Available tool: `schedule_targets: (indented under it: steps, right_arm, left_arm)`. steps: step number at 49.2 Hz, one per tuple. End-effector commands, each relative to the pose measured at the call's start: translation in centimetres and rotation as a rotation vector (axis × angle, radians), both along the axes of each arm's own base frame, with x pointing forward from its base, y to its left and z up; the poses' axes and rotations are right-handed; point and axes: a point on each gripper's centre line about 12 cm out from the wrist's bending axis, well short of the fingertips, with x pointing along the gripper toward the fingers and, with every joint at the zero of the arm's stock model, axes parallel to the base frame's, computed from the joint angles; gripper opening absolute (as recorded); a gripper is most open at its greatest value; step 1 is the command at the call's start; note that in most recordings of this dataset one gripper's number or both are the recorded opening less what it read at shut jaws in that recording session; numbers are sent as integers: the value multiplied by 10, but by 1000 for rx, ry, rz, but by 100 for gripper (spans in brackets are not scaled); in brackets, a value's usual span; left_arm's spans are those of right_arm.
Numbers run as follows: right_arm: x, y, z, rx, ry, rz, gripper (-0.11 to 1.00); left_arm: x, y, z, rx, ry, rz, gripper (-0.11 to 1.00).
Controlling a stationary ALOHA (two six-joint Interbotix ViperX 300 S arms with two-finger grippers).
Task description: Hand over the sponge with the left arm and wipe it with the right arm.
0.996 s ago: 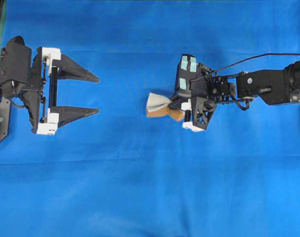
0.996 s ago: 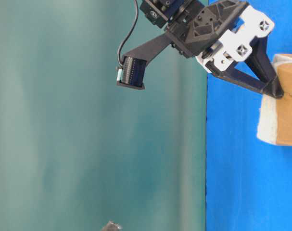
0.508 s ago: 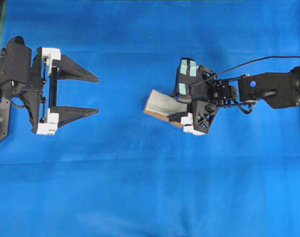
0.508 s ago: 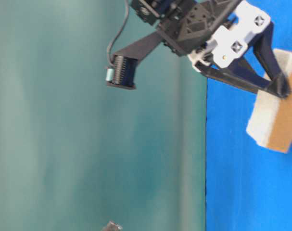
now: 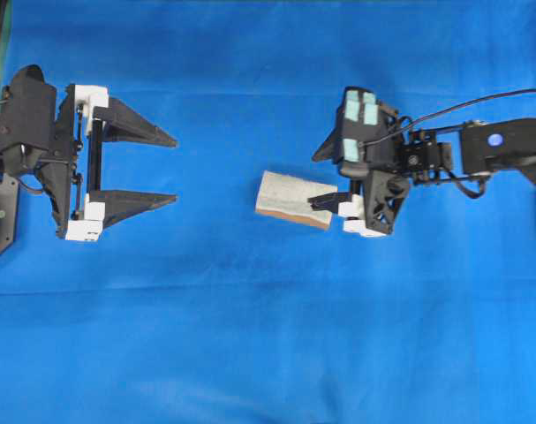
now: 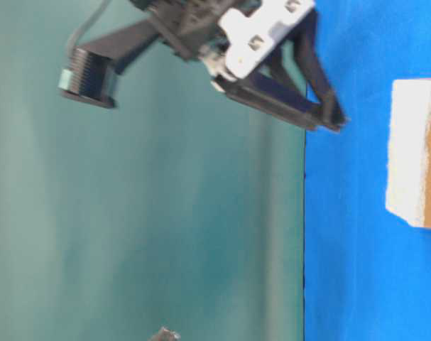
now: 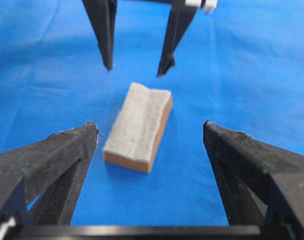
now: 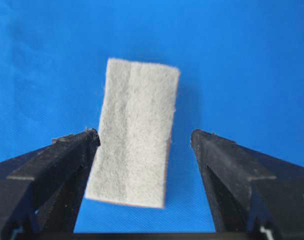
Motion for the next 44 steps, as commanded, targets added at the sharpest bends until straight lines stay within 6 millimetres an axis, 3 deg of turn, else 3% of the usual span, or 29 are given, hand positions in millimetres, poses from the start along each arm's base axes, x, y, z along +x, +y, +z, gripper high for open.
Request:
schedule_targets:
  steps: [1, 12, 31, 44]
  right_arm:
    - [-1, 0, 34, -16, -79, 4, 73]
    - [-15, 2, 58, -23, -141, 5, 73]
    - [-20, 2, 63, -16, -161, 0, 73]
    - [-56, 6, 90, -19, -257, 4, 73]
  left_arm:
    - [1, 0, 6, 2, -21, 0, 82]
    - [1, 0, 5, 0, -18, 0, 82]
    - [-1, 0, 8, -2, -29, 1, 81]
    - [-19, 0, 17, -3, -72, 0, 81]
